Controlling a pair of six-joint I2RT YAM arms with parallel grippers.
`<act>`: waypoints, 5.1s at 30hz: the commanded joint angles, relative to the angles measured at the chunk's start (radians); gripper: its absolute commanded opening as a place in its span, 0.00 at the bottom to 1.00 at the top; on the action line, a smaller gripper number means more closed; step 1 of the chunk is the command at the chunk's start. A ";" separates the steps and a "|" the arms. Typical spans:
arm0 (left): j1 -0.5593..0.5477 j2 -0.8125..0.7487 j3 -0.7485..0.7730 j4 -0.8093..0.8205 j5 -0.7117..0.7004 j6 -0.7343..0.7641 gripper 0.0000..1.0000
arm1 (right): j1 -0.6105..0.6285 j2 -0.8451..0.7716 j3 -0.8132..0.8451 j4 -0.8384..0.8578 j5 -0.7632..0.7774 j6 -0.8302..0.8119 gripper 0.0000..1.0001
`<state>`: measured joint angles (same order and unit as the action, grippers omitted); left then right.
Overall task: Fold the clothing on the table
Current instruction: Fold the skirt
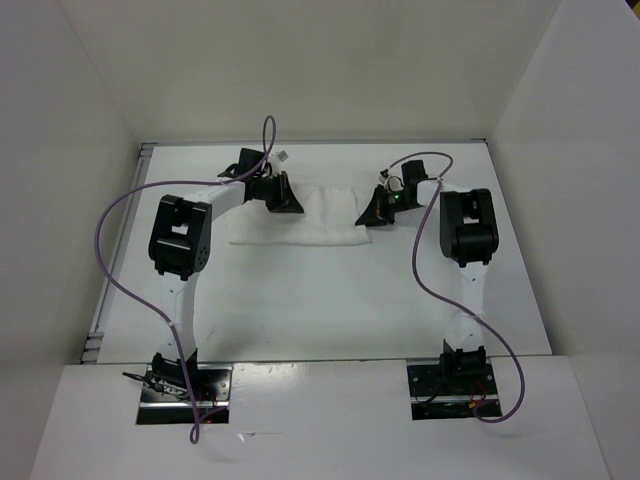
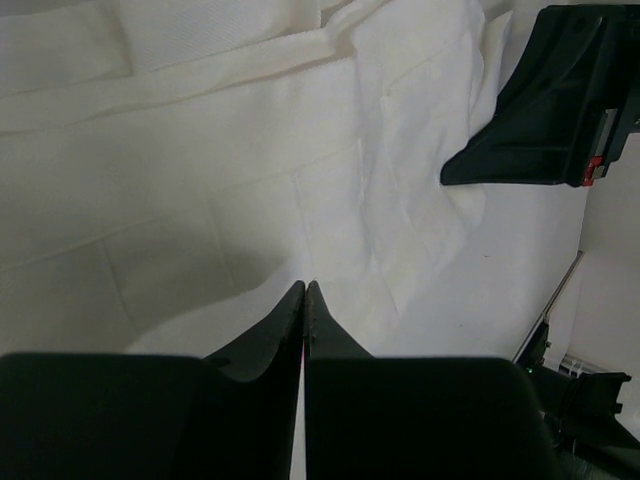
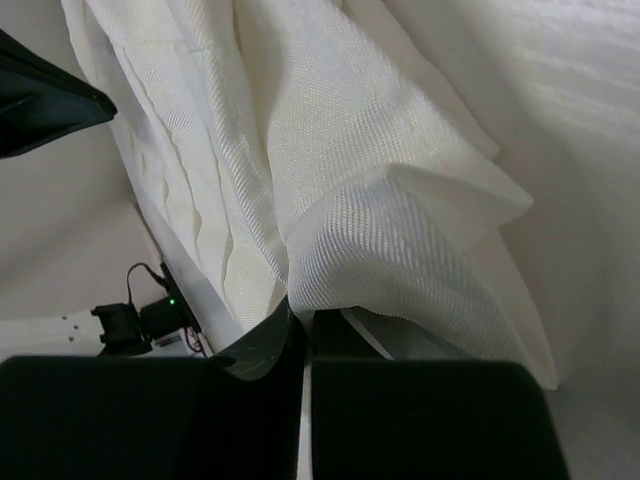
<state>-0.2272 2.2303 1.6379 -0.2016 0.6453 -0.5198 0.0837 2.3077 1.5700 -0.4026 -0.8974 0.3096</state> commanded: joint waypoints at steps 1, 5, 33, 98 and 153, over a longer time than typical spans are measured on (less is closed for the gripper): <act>-0.012 -0.040 0.005 -0.002 0.083 0.053 0.05 | -0.001 -0.082 -0.059 -0.015 0.169 0.000 0.00; -0.052 -0.063 0.054 -0.120 0.120 0.139 0.10 | -0.001 -0.212 -0.143 0.007 0.233 0.040 0.00; -0.178 0.071 -0.039 -0.184 -0.196 0.037 0.05 | 0.028 -0.433 -0.147 -0.045 0.241 0.034 0.00; 0.023 -0.034 -0.078 -0.197 -0.354 0.012 0.18 | 0.333 0.220 1.099 -0.576 0.322 -0.024 0.00; -0.012 -0.034 -0.078 -0.186 0.186 0.075 0.18 | 0.166 0.410 1.161 -0.617 0.307 -0.024 0.30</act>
<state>-0.2436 2.2368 1.5845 -0.4156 0.7986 -0.4591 0.2581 2.7037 2.7224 -1.0103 -0.5720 0.2832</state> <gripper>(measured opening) 0.176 0.300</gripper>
